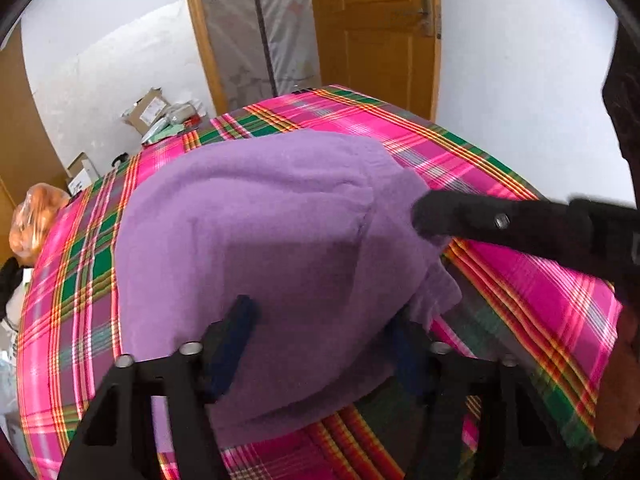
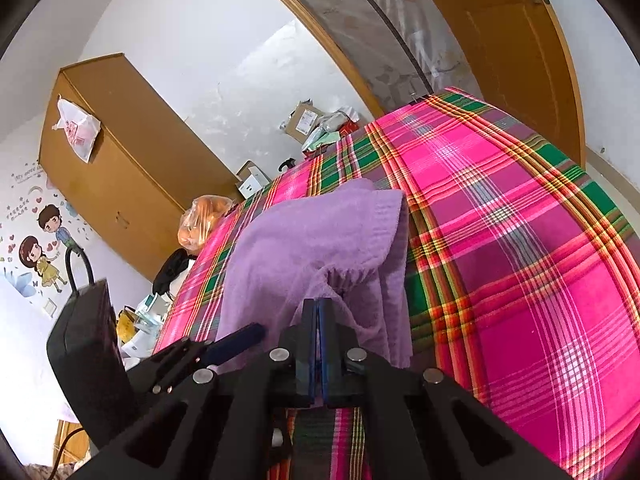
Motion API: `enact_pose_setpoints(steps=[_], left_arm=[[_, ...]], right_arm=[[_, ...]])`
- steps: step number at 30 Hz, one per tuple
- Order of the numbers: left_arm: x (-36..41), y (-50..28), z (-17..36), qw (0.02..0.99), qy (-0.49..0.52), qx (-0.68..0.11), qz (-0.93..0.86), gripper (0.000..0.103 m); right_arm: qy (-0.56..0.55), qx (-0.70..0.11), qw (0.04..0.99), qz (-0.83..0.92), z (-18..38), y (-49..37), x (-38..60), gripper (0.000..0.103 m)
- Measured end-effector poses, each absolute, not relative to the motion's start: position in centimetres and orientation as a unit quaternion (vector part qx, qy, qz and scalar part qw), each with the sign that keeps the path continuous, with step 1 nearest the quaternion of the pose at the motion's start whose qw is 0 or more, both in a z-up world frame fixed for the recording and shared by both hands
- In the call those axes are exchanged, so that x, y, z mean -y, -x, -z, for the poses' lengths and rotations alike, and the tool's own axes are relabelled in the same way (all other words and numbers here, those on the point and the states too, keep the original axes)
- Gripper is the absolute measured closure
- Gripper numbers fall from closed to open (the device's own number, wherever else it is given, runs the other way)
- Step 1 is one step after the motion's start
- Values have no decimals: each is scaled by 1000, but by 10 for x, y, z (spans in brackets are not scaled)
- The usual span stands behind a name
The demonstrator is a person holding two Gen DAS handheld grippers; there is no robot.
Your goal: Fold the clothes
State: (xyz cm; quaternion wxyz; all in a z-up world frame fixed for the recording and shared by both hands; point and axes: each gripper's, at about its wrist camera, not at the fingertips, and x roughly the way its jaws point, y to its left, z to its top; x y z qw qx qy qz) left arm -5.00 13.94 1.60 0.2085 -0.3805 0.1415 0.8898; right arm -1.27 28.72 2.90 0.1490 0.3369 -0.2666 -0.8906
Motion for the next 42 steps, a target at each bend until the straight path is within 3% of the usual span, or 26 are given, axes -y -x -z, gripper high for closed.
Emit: enact_pose_setpoints(steps=[2, 7, 12, 18, 24, 32, 36, 42], left_arm=[[-139, 54, -18, 222, 388, -126, -885, 95], [-125, 64, -23, 227, 402, -71, -884, 97], [-105, 66, -45, 206, 368, -36, -906, 99], [-64, 73, -72, 163, 335, 0, -928, 99], [-27, 82, -85, 125, 317, 24, -940, 99], [-43, 70, -65, 218, 349, -8, -911, 97], [-63, 55, -57, 261, 354, -40, -897, 86], [-81, 35, -50, 297, 352, -83, -884, 76]], right_arm=[[-337, 265, 149, 891, -29, 10, -289, 101], [-333, 263, 138, 895, -29, 0, -300, 100], [-366, 265, 110, 885, -9, -2, -310, 70], [-396, 271, 122, 869, 11, 5, -301, 57], [-406, 259, 121, 868, 15, 17, -284, 51], [-399, 290, 108, 863, 16, 17, -287, 52], [-398, 299, 100, 862, 17, 14, -289, 69], [-375, 313, 124, 864, 3, 6, -290, 75]])
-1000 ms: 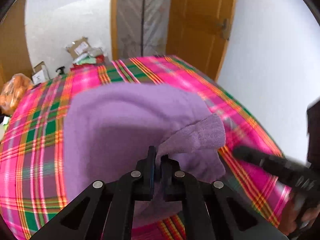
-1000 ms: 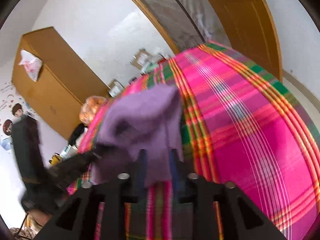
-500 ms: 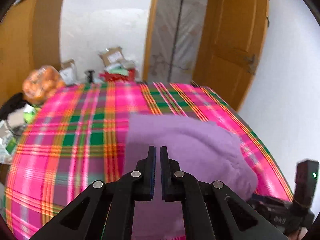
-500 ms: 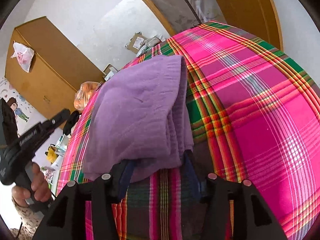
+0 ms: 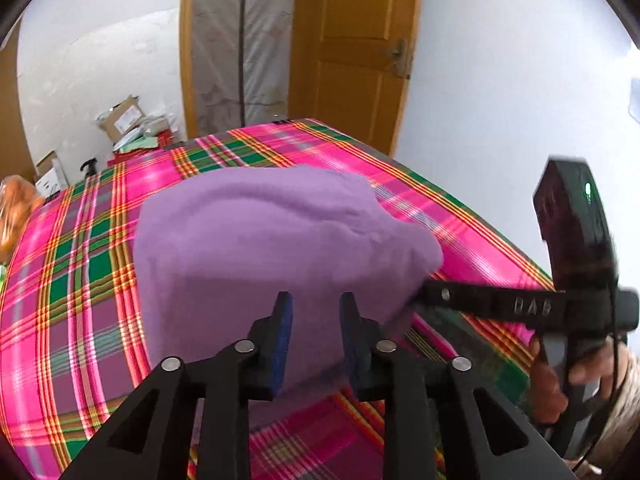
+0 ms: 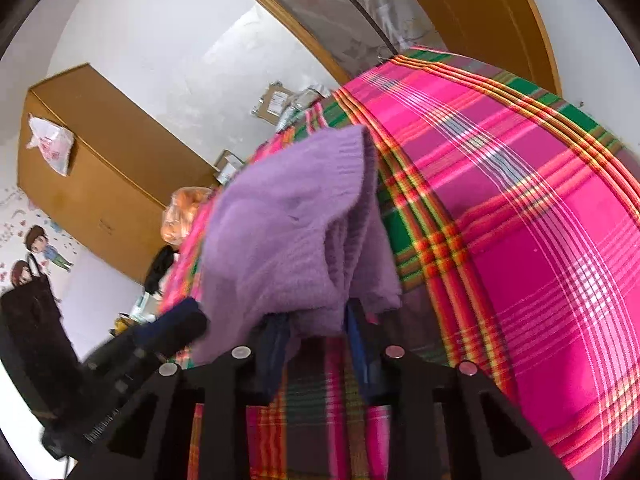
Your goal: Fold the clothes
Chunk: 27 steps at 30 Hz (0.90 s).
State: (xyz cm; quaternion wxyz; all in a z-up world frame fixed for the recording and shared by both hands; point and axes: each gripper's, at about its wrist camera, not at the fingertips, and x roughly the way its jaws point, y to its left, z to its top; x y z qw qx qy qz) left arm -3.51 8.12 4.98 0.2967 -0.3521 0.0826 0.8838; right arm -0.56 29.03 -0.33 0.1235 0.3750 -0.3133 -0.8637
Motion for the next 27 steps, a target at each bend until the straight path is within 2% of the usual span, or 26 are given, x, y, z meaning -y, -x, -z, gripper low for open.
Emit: enact_pose_setpoints(steps=[11, 17, 25, 27], left_arm=[[-111, 17, -45, 328, 353, -130, -867, 74], [-106, 38, -45, 307, 371, -94, -871, 74], [-118, 60, -28, 275, 407, -101, -865, 74], [-112, 68, -28, 271, 415, -80, -865, 82]], right_arm=[[-356, 273, 137, 883, -24, 2, -271, 77], [-351, 229, 138, 897, -31, -2, -260, 77], [-361, 225, 139, 894, -24, 2, -259, 77], [-367, 232, 139, 890, -19, 1, -262, 77]])
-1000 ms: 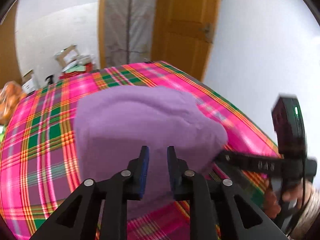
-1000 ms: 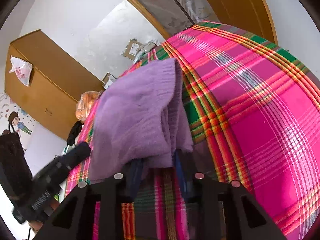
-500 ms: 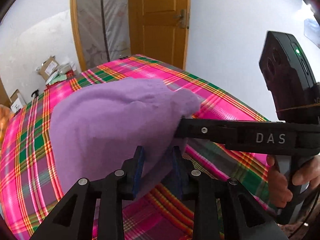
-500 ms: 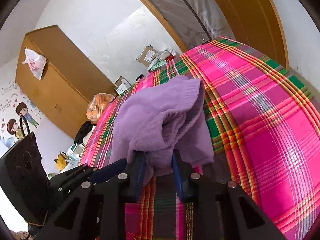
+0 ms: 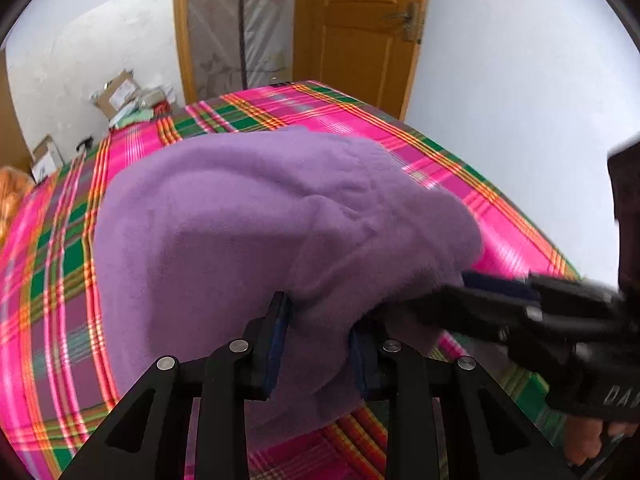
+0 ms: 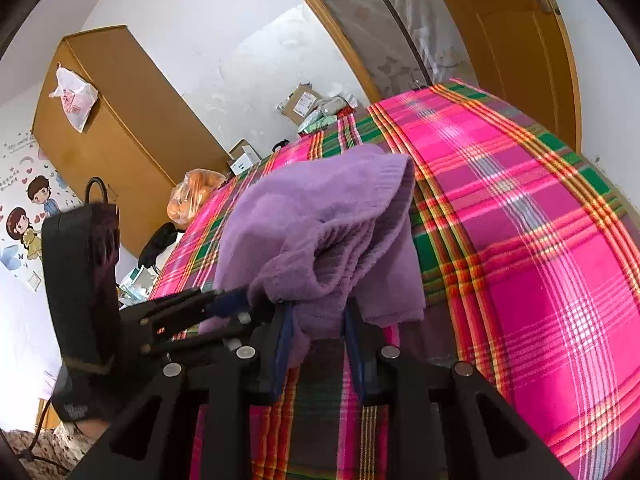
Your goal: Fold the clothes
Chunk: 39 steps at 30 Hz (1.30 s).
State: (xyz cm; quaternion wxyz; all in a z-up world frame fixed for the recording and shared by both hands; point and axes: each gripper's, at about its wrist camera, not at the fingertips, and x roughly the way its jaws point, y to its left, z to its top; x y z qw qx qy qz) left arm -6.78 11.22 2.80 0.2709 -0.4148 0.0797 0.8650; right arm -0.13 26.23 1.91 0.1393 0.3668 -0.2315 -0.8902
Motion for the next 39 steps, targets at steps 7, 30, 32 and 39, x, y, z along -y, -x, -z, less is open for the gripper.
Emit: enact_pose_setpoints(steps=[7, 30, 32, 39], left_arm=[[-82, 76, -45, 248, 392, -20, -885, 97], [28, 83, -91, 154, 313, 99, -932, 97], [37, 81, -93, 145, 307, 105, -935, 97], [85, 73, -96, 99, 290, 131, -943, 97]], right_arm=[[-384, 232, 137, 883, -7, 2, -259, 62], [-342, 202, 126, 909, -35, -7, -229, 92], [-329, 184, 128, 917, -50, -4, -222, 93], [-291, 130, 159, 935, -93, 23, -188, 95]])
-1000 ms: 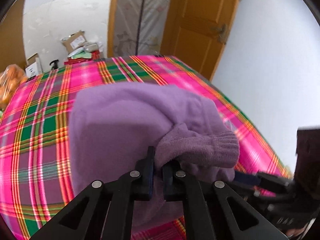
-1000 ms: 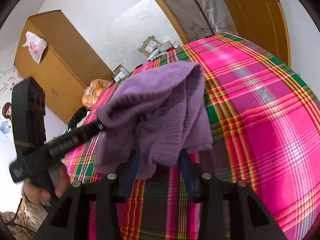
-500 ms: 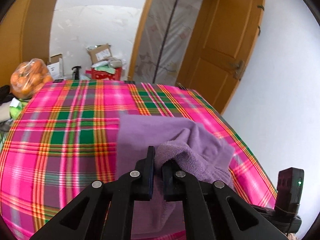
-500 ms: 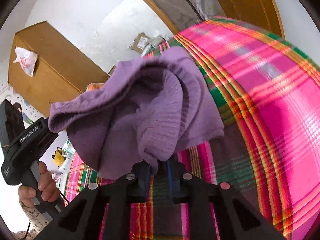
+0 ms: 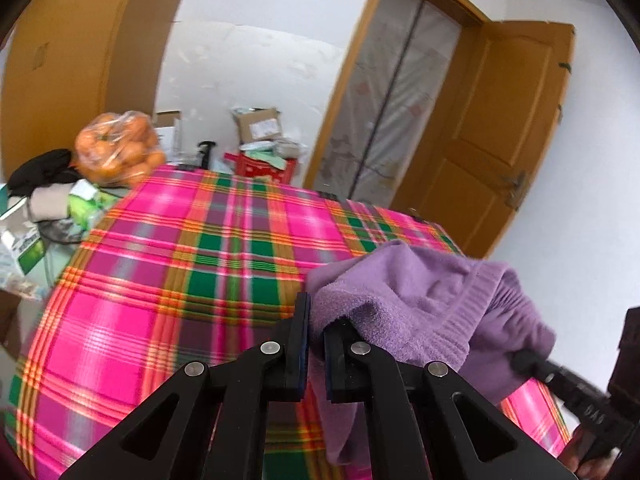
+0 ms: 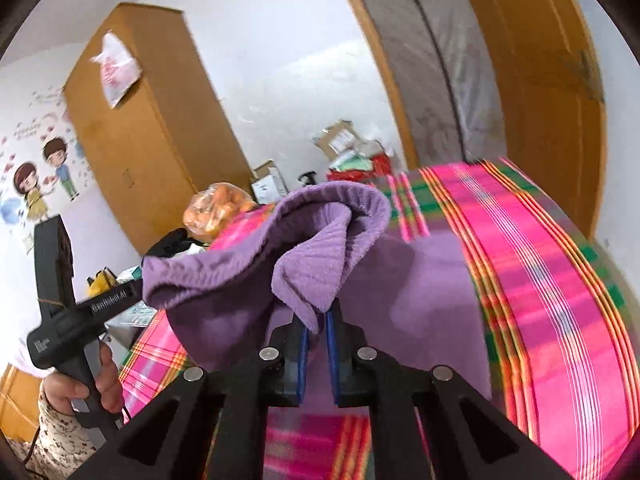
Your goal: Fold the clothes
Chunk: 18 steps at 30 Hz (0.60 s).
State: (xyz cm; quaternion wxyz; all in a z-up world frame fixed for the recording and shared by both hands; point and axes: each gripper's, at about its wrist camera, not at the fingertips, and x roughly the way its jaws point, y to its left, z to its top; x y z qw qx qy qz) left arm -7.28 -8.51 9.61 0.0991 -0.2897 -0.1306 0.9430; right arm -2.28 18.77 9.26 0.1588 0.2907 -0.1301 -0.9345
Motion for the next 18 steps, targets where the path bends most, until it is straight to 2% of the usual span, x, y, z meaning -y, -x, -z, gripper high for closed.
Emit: enact_pose_setpoints(steps=[5, 6, 18], left_arm=[[120, 70, -89, 62, 292, 152, -942, 97], [127, 69, -88, 55, 293, 156, -942, 97], [183, 70, -56, 17, 326, 200, -924, 97]], right_arm=[[-280, 114, 193, 934, -108, 45, -154, 96], [-278, 113, 201, 932, -110, 49, -147, 101], [-292, 112, 295, 903, -115, 87, -63, 101]])
